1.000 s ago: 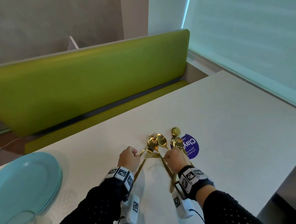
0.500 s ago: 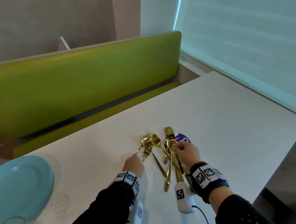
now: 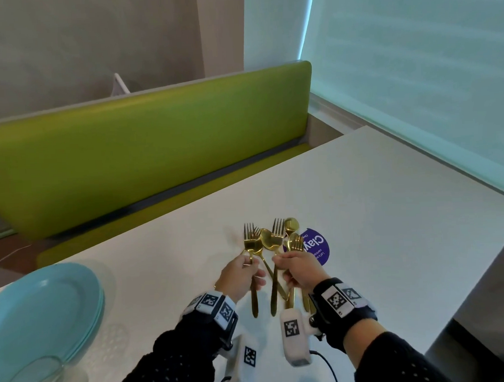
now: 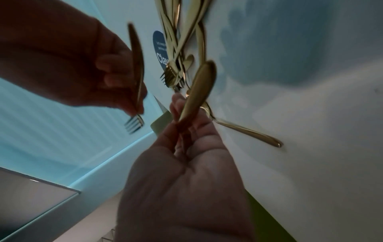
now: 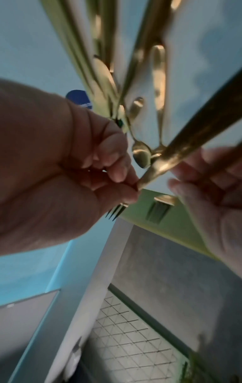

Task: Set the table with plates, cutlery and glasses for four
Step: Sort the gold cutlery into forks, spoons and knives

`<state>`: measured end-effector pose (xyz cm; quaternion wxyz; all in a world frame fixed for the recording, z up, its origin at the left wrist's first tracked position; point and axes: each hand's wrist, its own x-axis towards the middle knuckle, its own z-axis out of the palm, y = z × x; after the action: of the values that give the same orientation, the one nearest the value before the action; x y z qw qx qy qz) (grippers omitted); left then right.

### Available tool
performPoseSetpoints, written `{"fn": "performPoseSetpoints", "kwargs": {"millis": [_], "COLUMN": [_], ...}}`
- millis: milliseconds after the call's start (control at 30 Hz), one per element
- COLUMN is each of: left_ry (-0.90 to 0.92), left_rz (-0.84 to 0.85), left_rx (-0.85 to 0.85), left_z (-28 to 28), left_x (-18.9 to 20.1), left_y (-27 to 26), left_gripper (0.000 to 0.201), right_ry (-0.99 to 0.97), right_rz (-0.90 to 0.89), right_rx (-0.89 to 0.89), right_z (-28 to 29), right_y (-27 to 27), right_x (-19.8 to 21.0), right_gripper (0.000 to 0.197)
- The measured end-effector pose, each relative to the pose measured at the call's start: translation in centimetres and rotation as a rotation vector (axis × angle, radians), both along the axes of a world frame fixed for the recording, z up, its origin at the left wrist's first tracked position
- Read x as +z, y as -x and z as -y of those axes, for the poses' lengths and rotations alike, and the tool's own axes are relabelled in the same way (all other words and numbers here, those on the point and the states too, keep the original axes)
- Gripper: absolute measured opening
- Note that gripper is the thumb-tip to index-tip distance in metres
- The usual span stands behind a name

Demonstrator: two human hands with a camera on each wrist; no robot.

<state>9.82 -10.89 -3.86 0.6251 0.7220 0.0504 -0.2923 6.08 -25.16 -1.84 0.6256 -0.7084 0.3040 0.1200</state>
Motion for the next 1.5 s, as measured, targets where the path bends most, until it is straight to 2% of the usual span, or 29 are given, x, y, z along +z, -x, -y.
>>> {"fn": "performPoseSetpoints", "kwargs": {"millis": [167, 400, 567, 733, 933, 1100, 1300, 1500], "left_ry": [0.067, 0.127, 0.125, 0.104, -0.006, -0.121, -0.223, -0.206], "left_rz": [-0.061, -0.100, -0.102, -0.076, 0.016, 0.077, 0.095, 0.068], "left_rx": [-0.099, -0.073, -0.079, -0.105, -0.045, 0.022, 0.071, 0.055], "left_z": [0.2, 0.1, 0.3, 0.5, 0.5, -1.0, -1.5, -1.0], "left_x": [0.2, 0.4, 0.6, 0.7, -0.2, -0.6, -1.0, -1.2], "left_y": [1.2, 1.7, 1.9, 1.9, 1.7, 0.3, -1.0, -1.2], "left_gripper": [0.011, 0.018, 0.022, 0.026, 0.025, 0.024, 0.025, 0.024], "right_ry": [-0.092, -0.055, -0.056, 0.129, 0.234, 0.461, 0.533, 0.577], "right_rz": [-0.014, -0.012, -0.013, 0.013, 0.033, -0.128, -0.272, -0.339], "right_rx": [0.054, 0.034, 0.030, 0.089, 0.086, -0.099, -0.039, -0.038], "right_z": [-1.7, -2.1, -2.0, -1.7, -0.7, 3.4, 3.3, 2.2], "right_y": [0.4, 0.5, 0.4, 0.1, -0.2, 0.4, 0.0, -1.0], "right_x": [0.3, -0.3, -0.6, -0.8, -1.2, -2.9, -4.6, -6.5], "right_gripper": [0.015, 0.020, 0.015, 0.010, 0.017, 0.014, 0.020, 0.023]}}
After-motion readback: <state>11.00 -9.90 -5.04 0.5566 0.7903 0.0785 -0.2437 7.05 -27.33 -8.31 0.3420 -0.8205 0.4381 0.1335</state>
